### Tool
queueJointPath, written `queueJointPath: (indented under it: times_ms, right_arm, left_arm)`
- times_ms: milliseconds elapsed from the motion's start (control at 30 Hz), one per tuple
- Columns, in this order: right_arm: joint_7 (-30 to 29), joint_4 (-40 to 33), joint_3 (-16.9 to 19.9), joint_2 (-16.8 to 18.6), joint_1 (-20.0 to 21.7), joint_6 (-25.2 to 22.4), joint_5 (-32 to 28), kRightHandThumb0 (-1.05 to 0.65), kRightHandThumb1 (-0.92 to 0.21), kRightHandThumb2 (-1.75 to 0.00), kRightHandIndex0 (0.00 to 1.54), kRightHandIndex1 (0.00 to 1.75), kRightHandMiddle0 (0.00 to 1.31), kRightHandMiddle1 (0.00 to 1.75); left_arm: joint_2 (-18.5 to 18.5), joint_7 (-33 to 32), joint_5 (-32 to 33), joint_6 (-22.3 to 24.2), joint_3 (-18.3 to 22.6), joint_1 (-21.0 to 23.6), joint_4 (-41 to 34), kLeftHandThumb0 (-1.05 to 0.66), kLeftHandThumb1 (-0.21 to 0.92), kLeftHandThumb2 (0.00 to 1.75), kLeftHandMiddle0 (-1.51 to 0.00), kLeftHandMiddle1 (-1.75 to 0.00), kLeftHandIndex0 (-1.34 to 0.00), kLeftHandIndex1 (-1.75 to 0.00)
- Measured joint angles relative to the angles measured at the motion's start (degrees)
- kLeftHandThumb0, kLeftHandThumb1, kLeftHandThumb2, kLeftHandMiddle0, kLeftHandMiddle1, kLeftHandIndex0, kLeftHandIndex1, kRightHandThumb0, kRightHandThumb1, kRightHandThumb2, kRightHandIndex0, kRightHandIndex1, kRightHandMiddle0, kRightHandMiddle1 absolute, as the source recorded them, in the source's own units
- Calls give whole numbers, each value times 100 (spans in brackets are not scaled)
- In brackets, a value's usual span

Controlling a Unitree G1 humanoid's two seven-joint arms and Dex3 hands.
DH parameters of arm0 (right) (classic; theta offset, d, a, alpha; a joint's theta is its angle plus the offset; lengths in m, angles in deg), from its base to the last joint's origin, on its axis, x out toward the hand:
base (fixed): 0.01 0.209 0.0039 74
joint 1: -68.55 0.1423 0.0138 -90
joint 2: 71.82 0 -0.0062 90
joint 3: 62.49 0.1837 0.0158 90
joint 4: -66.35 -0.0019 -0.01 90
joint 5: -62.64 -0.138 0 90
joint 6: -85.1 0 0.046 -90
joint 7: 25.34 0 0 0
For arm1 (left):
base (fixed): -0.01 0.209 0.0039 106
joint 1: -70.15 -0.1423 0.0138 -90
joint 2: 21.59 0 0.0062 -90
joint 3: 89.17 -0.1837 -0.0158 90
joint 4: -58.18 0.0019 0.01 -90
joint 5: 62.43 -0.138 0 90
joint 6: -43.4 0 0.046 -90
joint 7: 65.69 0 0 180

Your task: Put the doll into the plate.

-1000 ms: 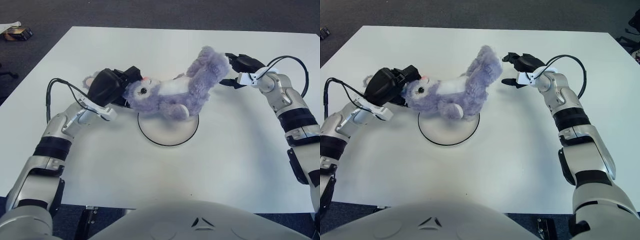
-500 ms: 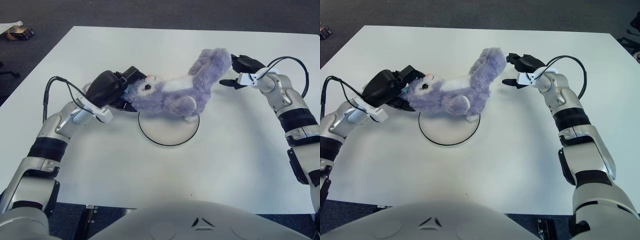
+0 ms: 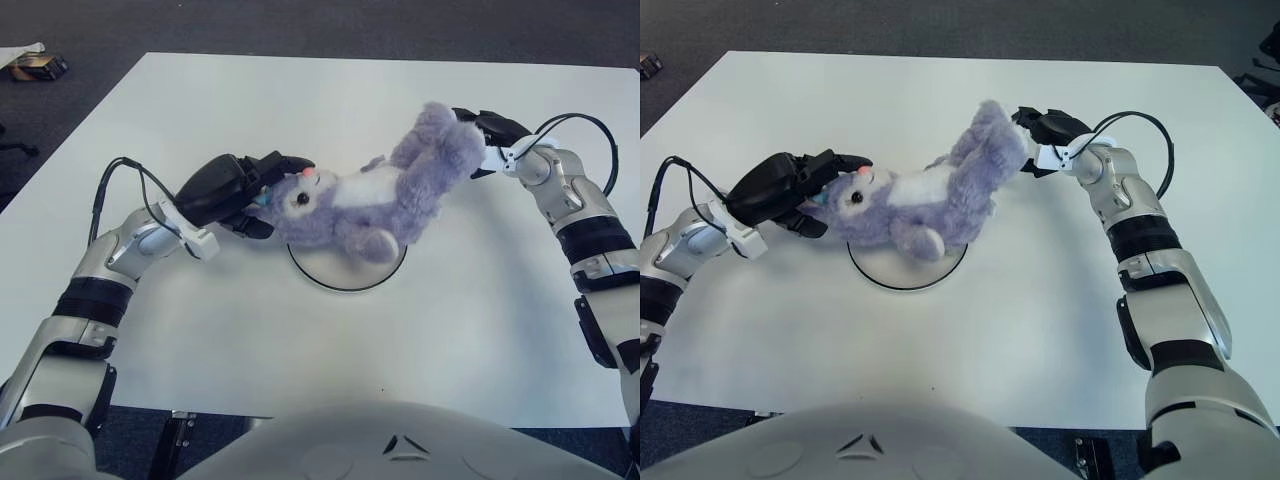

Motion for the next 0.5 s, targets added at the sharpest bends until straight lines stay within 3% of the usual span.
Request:
queueJointPath:
  times_ms: [267, 500]
  right_arm:
    - [0, 72, 0, 1, 25, -30, -1, -98, -92, -75, 0, 51, 0, 61]
    - [0, 121, 0, 3, 67, -45, -1, -99, -92, -75, 0, 53, 0, 62]
  left_arm:
    - [12, 757, 1146, -527, -416, 220, 327, -97, 92, 105, -94, -175, 0, -48]
    - [31, 1691, 2527, -516, -825, 316, 407, -92, 92, 100, -95, -175, 0, -51]
